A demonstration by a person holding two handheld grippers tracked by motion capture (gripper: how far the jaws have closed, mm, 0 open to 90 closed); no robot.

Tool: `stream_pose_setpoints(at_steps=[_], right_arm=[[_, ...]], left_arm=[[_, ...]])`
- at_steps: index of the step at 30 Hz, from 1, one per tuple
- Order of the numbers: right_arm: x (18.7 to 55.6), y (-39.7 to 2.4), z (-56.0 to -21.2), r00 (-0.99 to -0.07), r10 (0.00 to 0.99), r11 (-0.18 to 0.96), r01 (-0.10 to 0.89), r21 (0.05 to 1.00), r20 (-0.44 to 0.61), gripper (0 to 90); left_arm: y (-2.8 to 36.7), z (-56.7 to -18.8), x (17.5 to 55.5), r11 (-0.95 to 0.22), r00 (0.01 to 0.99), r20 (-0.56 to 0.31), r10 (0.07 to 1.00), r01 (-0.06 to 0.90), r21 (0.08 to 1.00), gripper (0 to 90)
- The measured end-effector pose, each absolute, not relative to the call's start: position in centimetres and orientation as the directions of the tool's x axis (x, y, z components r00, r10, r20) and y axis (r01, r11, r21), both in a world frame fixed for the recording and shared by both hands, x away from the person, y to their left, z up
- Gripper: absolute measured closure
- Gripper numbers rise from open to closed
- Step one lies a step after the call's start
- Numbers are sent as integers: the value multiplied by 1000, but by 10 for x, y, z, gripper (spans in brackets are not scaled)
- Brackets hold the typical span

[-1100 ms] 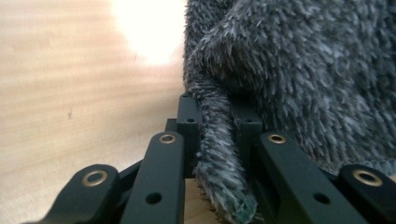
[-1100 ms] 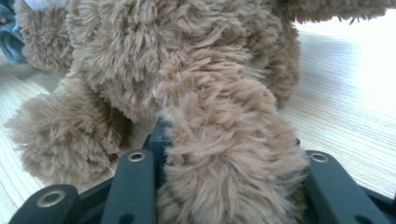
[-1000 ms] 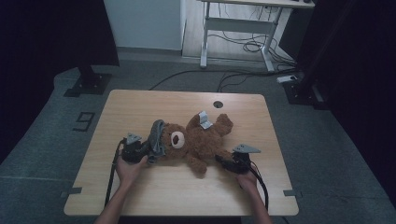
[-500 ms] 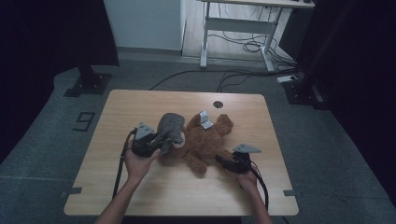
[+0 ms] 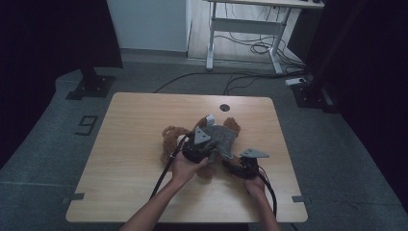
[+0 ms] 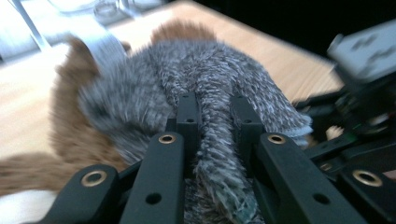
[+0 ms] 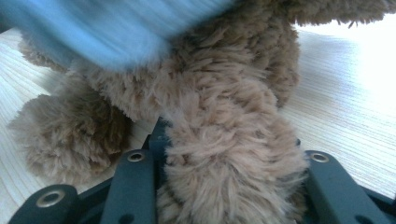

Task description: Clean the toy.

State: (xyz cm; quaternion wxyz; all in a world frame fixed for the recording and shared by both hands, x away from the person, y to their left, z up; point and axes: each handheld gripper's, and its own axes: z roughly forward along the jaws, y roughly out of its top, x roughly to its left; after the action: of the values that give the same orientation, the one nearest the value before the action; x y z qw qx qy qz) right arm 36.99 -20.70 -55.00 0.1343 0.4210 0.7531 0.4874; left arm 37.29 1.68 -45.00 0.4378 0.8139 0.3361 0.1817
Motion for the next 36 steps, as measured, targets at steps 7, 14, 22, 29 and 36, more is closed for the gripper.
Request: stream_pose_setpoints(at_steps=[7,14,22,29,36], right_arm=[[370,-207,-550,-613,764,174,500,848,205,571],[370,-207,-550,-617,759,176,499,849,205,568],[369,-207,-550,-616,761,176,500,848,206,568],[370,-207,-550,-614,760,170,502,848,212,568],[370,-207,-551,-613,761,168,505,847,215,568]], left_arm=[[38,-462,377,-380,667,13,745,408,830,772],[95,-459,378,-309,613,-36,789,448,839,773],[149,-455,372,-229,534,-56,844,453,862,772],[185,-495,377,-177,446,-101,890,540,823,775],[195,-515,382,-202,417,-87,905,599,775,775]])
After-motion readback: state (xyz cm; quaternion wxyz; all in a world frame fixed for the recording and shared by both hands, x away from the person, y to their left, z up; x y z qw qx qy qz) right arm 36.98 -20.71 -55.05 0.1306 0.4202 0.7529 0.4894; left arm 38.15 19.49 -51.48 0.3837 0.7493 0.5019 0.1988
